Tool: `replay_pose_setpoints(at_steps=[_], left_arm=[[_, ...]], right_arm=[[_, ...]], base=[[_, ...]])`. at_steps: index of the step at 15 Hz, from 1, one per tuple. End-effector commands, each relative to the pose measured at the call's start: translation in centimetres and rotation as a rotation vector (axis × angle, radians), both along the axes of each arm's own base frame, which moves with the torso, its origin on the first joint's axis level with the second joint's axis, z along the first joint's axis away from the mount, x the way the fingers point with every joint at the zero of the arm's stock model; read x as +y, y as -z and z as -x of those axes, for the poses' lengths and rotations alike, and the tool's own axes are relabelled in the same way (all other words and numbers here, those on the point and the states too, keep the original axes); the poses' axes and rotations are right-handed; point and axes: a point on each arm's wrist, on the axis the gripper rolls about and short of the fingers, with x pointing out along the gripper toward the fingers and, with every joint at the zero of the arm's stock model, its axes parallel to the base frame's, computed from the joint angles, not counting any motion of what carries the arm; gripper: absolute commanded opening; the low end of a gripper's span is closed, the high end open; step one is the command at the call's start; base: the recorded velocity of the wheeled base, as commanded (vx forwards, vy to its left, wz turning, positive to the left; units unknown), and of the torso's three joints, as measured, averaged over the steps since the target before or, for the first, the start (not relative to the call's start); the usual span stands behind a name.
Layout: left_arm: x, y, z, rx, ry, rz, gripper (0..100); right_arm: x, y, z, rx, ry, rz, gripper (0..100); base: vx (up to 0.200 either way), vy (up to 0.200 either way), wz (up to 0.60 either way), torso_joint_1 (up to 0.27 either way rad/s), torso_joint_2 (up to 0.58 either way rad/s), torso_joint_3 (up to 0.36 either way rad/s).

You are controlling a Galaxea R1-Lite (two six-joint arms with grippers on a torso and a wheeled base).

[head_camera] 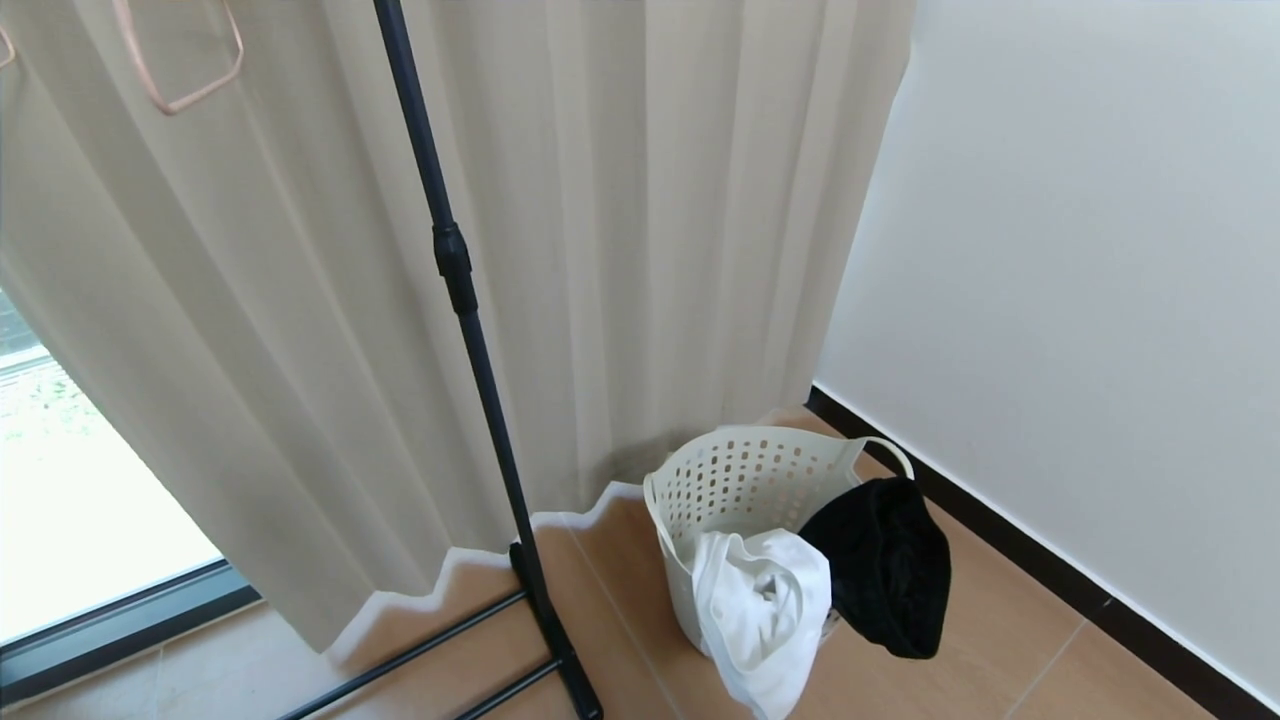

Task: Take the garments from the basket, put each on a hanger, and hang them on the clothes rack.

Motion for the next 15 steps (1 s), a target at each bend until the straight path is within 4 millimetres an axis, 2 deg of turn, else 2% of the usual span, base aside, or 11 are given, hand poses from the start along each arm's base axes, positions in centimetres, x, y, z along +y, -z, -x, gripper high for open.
replay_pose_setpoints(at_steps=[1,15], left_arm=[[0.00,0.00,0.00,0.000,-0.001,0.000,100],[0.00,0.01,0.00,0.002,0.002,-0.001,100]], right_arm=[[0.00,0.00,0.00,0.000,-0.001,0.000,100],[-0.02,-0.03,0.00,-0.003,0.010,-0.006,100]], base=[[0.000,0.000,0.00,-0.002,0.01,-0.193],[0.000,0.000,0.00,0.003,0.00,-0.196]])
